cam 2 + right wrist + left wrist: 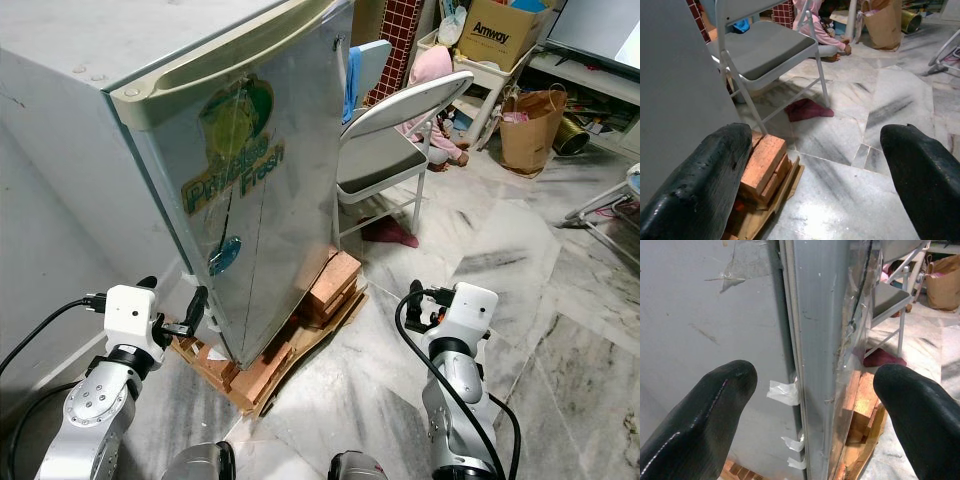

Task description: Restocking fridge

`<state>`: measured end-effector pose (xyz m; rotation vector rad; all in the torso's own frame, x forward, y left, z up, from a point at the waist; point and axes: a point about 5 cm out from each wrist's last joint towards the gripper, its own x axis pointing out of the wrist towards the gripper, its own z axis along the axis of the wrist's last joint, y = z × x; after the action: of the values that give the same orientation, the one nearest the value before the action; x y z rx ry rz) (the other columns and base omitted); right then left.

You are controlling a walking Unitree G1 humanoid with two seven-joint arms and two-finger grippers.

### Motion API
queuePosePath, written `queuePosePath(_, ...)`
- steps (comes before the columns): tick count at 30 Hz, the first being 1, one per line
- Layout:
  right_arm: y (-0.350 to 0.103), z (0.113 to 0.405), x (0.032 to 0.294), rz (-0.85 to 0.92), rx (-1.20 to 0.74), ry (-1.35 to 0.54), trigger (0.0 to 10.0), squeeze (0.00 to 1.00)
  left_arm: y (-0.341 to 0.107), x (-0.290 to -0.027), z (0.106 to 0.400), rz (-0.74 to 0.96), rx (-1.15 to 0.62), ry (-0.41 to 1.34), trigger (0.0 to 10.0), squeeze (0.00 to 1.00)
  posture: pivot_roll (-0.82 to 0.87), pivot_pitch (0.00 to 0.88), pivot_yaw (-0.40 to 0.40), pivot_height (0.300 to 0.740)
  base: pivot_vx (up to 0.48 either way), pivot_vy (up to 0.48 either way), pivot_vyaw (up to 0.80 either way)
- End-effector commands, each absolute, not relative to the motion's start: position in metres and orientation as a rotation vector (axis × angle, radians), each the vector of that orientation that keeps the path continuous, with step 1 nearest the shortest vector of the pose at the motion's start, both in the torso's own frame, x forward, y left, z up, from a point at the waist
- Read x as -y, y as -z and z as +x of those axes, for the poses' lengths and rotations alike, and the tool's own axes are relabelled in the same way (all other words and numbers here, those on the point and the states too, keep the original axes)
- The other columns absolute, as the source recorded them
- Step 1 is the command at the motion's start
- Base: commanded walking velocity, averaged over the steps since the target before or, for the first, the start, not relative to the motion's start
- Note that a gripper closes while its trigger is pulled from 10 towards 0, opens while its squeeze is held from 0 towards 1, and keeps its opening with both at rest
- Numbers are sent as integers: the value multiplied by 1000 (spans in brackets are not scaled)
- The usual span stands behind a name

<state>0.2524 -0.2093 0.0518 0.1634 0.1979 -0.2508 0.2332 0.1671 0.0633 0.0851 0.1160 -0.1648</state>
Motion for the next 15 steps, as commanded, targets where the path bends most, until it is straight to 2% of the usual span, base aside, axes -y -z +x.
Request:
queuePosePath(1, -50, 252, 212, 159, -214, 269, 10000, 0, -66, -166, 234, 76, -109, 166, 10000, 0, 84, 81, -42, 740, 0, 0, 0)
queuePosePath(3, -49, 252, 213, 158, -219, 271, 10000, 0, -66, -165, 234, 66, -106, 174, 10000, 0, 84, 82, -42, 740, 0, 0, 0)
queuePosePath(5, -49, 252, 213, 157, -220, 271, 10000, 0, -66, -164, 234, 61, -111, 185, 10000, 0, 82, 82, -42, 740, 0, 375, 0)
queuePosePath(15, -49, 252, 214, 151, -220, 270, 10000, 0, -65, -161, 234, 56, -115, 206, 10000, 0, 82, 81, -46, 740, -257, 408, 0)
